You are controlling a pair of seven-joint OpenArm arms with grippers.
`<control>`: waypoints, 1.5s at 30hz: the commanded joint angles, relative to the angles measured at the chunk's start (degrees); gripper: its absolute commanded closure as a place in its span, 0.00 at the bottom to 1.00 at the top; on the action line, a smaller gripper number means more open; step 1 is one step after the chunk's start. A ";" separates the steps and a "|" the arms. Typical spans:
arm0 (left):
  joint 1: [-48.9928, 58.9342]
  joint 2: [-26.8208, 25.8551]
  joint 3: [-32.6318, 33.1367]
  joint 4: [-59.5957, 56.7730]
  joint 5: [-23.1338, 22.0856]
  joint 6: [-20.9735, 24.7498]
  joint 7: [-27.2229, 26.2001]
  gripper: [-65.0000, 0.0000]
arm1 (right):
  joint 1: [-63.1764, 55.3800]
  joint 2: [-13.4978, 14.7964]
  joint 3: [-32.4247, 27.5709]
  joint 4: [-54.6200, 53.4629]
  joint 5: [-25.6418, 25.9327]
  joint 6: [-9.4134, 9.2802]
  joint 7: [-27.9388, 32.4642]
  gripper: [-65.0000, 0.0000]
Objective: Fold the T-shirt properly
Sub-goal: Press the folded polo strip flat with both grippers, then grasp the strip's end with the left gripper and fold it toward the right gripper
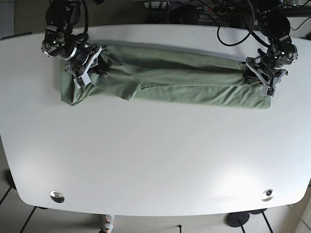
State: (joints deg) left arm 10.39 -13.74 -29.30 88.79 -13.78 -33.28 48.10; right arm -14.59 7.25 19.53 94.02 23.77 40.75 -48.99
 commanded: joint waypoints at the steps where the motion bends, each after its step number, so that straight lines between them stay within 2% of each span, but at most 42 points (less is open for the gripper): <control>1: -0.77 -0.64 -0.11 -1.98 0.20 -0.09 0.30 0.61 | 4.79 1.59 0.12 -6.33 -4.56 -0.75 0.42 0.90; 5: -2.52 -0.55 -0.11 -5.32 0.02 0.00 0.30 0.61 | 12.88 1.68 0.12 -14.68 -8.60 -0.75 3.85 0.89; 7: -3.58 -0.55 -0.11 -5.85 -0.15 0.00 0.48 0.61 | 16.48 1.59 0.12 -16.26 -11.07 -0.75 3.85 0.90; 9: -3.67 -0.02 -0.20 -4.53 -0.94 -0.09 0.74 0.61 | 17.71 1.59 0.12 -16.35 -11.15 -0.75 3.67 0.90; 12: -3.40 0.68 -7.14 2.24 -7.45 -0.09 4.08 0.61 | 18.50 1.59 0.03 -16.26 -11.07 -0.75 3.50 0.90; 14: -3.67 0.51 -13.12 3.73 -14.48 -0.17 7.86 0.59 | 18.59 1.59 0.03 -16.26 -11.07 -0.75 3.50 0.90; 16: -4.46 -0.37 -17.25 2.77 -20.81 -0.17 9.09 0.42 | 18.41 1.59 0.03 -16.26 -11.07 -0.75 3.50 0.90; 18: -5.34 -0.72 -19.89 1.18 -23.45 -0.09 9.18 0.26 | 18.41 1.59 0.03 -16.26 -11.07 -0.75 3.50 0.90; 19: -5.34 -0.81 -20.59 -0.22 -24.15 0.09 9.18 0.22 | 18.41 1.50 0.03 -16.26 -11.07 -0.75 3.50 0.90; 24: -9.21 -1.25 -20.68 -10.51 -24.94 0.09 9.18 0.22 | 18.41 1.33 0.03 -16.26 -11.07 -0.75 3.50 0.90; 25: -10.26 -2.66 -20.33 -14.11 -24.94 0.09 9.09 0.22 | 18.41 1.33 0.03 -16.26 -11.07 -0.75 3.50 0.90; 31: -10.88 -3.01 -13.91 -19.04 -24.94 -0.09 9.09 0.22 | 18.41 1.33 0.21 -16.26 -11.07 -0.75 3.50 0.90; 32: -10.88 -3.01 -11.71 -18.95 -24.94 -0.09 9.18 0.23 | 18.41 1.33 0.21 -16.26 -11.07 -0.75 3.50 0.90; 33: -10.79 -3.01 -10.31 -18.68 -24.94 -0.09 9.18 0.29 | 18.41 1.33 0.21 -16.26 -11.07 -0.75 3.50 0.90; 34: -10.79 -3.01 -9.34 -18.68 -24.94 -0.09 9.18 0.39 | 18.41 1.33 0.21 -16.26 -11.07 -0.75 3.50 0.90; 38: -10.79 -3.10 -9.16 -18.51 -25.03 -0.09 9.00 0.96 | 18.41 1.33 0.47 -16.26 -11.07 -0.75 3.50 0.90; 43: -8.24 -2.66 -7.58 -3.39 -24.86 0.18 9.09 0.97 | 18.41 1.33 0.56 -16.35 -11.07 -0.75 3.50 0.90; 45: -7.89 -2.92 -1.34 1.45 -24.86 0.18 9.00 0.97 | 18.41 1.33 0.56 -16.35 -11.07 -0.75 3.50 0.90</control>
State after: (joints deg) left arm 3.16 -16.03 -28.45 89.97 -37.34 -32.84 58.08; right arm 3.51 8.08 19.88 77.49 14.76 40.53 -43.68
